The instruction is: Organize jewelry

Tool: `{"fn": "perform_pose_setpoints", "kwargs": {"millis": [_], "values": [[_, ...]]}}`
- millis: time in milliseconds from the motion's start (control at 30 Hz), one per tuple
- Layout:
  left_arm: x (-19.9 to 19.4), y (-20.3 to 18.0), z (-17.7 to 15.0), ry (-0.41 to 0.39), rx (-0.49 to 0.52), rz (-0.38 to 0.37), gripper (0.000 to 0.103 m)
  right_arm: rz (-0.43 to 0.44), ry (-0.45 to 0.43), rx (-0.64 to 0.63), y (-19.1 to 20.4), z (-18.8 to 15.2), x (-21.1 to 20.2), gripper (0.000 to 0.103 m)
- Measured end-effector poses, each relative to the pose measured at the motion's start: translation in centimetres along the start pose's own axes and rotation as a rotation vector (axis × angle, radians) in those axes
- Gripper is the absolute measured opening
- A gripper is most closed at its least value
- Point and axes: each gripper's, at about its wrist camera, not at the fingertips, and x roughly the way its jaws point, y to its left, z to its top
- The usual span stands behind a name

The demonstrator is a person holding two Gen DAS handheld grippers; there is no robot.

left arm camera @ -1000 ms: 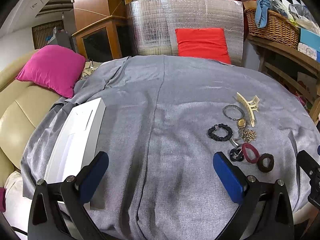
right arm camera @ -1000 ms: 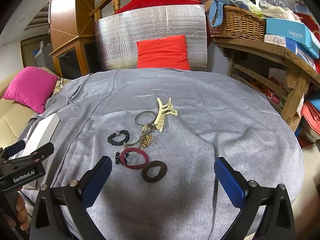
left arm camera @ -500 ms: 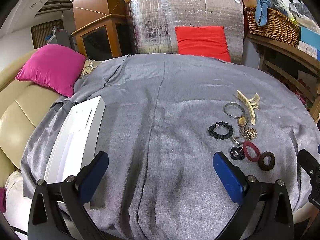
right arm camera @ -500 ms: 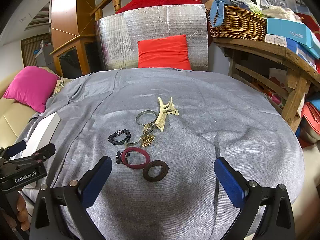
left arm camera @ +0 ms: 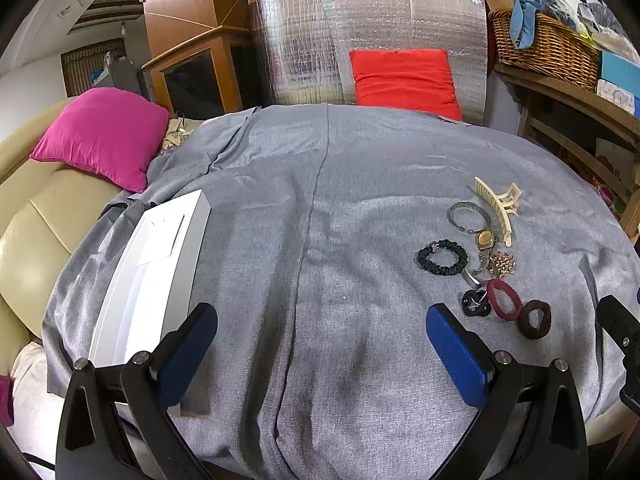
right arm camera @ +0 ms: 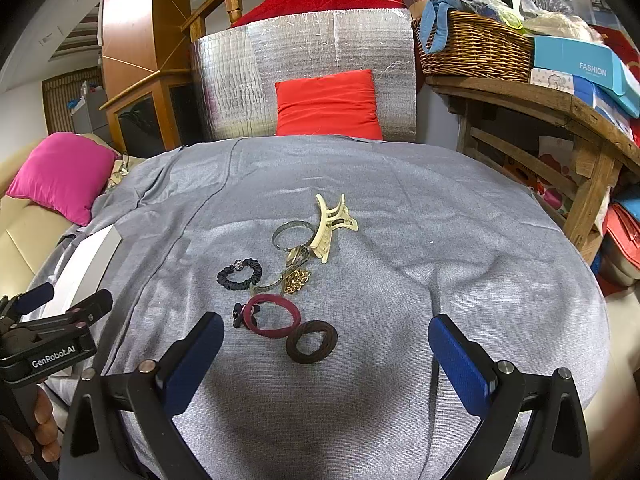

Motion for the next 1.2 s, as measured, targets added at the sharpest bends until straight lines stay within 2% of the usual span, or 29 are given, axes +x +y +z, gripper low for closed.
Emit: {"fn": "perform_pose_setpoints", "kwargs": {"millis": [267,400,500,667,767,900,967,1000,1200], "values": [[0.3,0.0,0.0,0.017,0.005,0.002,0.103,0.004,-0.001,0.003,0.0,0.0,0.0,0.103],[0.8,0.0,0.0,0.027,0.003,-0.008,0.103,0.023,0.005,0.045,-0.5,0.7,0.1,0.103],[1.9,-0.7,0.6,0.054,0.029,-0.059,0.103,0.048,0.009,0.102,-1.6,2.3,0.8,0.103],[4.2,-0.5,2.1,0.079,0.024,-0.100,0.103,0.096,0.047,0.123,-2.8,5.8,4.5,0.103],[5.8,-0.6,2.8,0.091,0.021,-0.130,0.103,0.175,0.114,0.182,-3.7,7.5,8.1,0.102],[7.7,-1.5,3.4,0.117,0.048,-0.183,0.103,0.265,0.207,0.339,-5.6,8.4,13.1,0.089],[8.3,-1.9,3.4,0.127,0.068,-0.195,0.103,0.297,0.243,0.380,-6.1,8.3,14.9,0.076],[8.6,-2.1,3.4,0.133,0.077,-0.190,0.103,0.307,0.262,0.390,-6.1,8.3,15.8,0.074],[9.6,-1.9,3.1,0.180,0.045,-0.214,0.103,0.315,0.308,0.403,-4.8,8.7,19.8,0.071]]}}
